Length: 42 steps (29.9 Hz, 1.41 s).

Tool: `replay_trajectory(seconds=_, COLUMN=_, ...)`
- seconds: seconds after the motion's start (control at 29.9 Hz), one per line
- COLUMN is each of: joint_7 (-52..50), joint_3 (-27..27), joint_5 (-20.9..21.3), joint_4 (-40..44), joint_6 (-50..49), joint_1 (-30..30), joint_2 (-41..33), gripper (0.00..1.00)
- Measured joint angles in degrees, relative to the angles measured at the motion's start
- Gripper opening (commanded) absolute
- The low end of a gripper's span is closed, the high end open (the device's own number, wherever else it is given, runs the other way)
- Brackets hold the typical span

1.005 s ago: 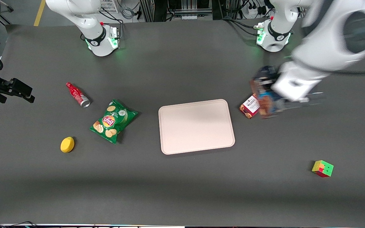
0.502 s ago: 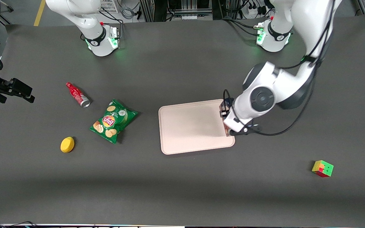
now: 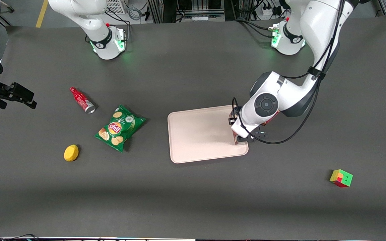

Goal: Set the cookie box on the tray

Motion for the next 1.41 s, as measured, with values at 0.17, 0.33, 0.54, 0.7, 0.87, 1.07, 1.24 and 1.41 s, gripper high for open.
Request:
replay_trajectory(seconds=0.17, joint_7=0.00, joint_3=0.11, joint_5=0.56, joint_4=-0.04, joint_6=0.23, joint_1=0.15, joint_2=0.15, gripper=1.00)
replay_trajectory(seconds=0.33, joint_7=-0.08, joint_3=0.65, joint_5=0.65, joint_4=0.89, joint_6=0.06, joint_1=0.60, joint_2=-0.26, gripper=1.00)
replay_trajectory(seconds=0.54, joint_7=-0.04, joint_3=2.31, joint_5=0.85, joint_4=6.04, joint_6=-7.55, joint_1=1.54, joint_2=-3.43, gripper=1.00)
replay_trajectory(seconds=0.7, joint_7=2.24, joint_3=3.97, joint_5=0.96, joint_4=12.92, joint_6=-21.75, joint_1=2.67, joint_2=-9.17, gripper=1.00)
replay_trajectory(seconds=0.87, joint_7=13.65, joint_3=10.39, joint_5=-0.28, joint_4=19.90, joint_6=-40.16, joint_1=3.03, joint_2=-18.70, gripper=1.00)
replay_trajectory(seconds=1.07, joint_7=29.84, joint_3=21.16, joint_5=-2.05, joint_4=23.61, joint_6=-53.37, joint_1=3.47, joint_2=-28.05, gripper=1.00)
replay_trajectory(seconds=1.24, joint_7=39.48, joint_3=27.35, joint_5=-2.36, joint_4=20.61, joint_6=-54.27, joint_1=3.60, joint_2=-33.88, gripper=1.00)
replay_trajectory(seconds=1.41, joint_7=42.23, joint_3=29.19, joint_5=-2.65, joint_4=8.45, joint_6=-44.51, joint_1=3.60, joint_2=-39.33, gripper=1.00)
